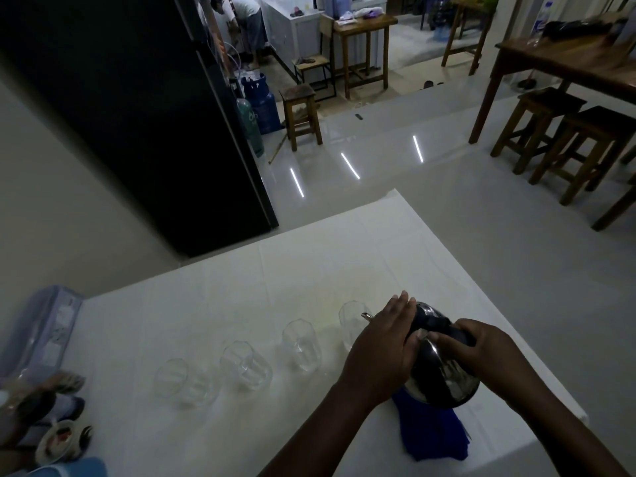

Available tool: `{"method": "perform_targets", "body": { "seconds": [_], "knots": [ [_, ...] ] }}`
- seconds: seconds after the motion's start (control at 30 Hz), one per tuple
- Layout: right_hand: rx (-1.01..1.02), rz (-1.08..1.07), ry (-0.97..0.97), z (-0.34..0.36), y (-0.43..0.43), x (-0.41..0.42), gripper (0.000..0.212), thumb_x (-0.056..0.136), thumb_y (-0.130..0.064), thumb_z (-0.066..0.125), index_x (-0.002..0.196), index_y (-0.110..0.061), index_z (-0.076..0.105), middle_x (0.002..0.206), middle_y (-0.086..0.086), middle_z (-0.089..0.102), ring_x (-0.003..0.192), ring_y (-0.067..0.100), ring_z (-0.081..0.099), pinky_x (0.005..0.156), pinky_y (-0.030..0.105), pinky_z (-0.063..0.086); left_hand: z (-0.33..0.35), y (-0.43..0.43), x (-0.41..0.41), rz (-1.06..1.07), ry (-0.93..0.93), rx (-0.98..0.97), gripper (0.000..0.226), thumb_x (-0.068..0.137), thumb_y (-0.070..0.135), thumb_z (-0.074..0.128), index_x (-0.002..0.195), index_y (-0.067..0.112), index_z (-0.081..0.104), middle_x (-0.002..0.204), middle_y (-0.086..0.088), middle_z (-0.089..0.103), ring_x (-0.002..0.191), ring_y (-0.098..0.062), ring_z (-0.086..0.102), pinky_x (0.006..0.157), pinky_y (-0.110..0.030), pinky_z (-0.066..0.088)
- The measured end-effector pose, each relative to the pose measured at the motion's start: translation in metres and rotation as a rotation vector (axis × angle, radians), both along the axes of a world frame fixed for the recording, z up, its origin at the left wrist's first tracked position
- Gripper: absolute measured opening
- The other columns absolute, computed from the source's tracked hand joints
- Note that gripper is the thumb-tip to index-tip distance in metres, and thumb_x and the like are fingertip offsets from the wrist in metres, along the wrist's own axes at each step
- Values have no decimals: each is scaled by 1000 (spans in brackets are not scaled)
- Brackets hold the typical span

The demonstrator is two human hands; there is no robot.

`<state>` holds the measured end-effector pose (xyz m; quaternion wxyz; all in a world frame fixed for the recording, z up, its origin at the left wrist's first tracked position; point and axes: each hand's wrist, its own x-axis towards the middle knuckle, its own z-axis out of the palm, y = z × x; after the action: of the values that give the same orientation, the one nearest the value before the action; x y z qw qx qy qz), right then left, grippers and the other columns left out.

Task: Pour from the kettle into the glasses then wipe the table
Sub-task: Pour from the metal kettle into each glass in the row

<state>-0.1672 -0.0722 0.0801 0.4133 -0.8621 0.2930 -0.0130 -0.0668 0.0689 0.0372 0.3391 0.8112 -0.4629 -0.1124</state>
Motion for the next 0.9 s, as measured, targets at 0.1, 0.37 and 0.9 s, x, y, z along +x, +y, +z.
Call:
{"method": "perform_targets", "body": {
  "seconds": [0.1, 0.37, 0.9],
  "knots": [
    [9, -46, -52, -13, 1, -4, 28, 80, -36, 66, 58, -26, 53, 51, -5, 52, 52, 11, 49, 50, 21, 32, 1, -3, 0, -23, -31, 31, 64, 95, 47, 16, 147, 11, 27, 156, -5, 24, 144, -12, 12, 116, -28, 15],
    [56, -197, -136, -48, -4, -9, 30, 79, -29, 70, 57, -22, 51, 50, -2, 50, 50, 14, 47, 48, 24, 33, -2, -23, 8, -114, -143, 53, 47, 101, 22, 40, 144, 6, 32, 154, -12, 28, 144, -21, 18, 115, -34, 18],
    [225, -423, -373, -109, -16, 25, 27, 84, -22, 65, 61, -17, 51, 56, 0, 54, 50, 7, 48, 46, 10, 38, -38, -62, 30, -74, -220, 199, 66, 91, 41, 24, 147, 6, 24, 156, -13, 21, 143, -25, 19, 114, -37, 23]
  ]
}}
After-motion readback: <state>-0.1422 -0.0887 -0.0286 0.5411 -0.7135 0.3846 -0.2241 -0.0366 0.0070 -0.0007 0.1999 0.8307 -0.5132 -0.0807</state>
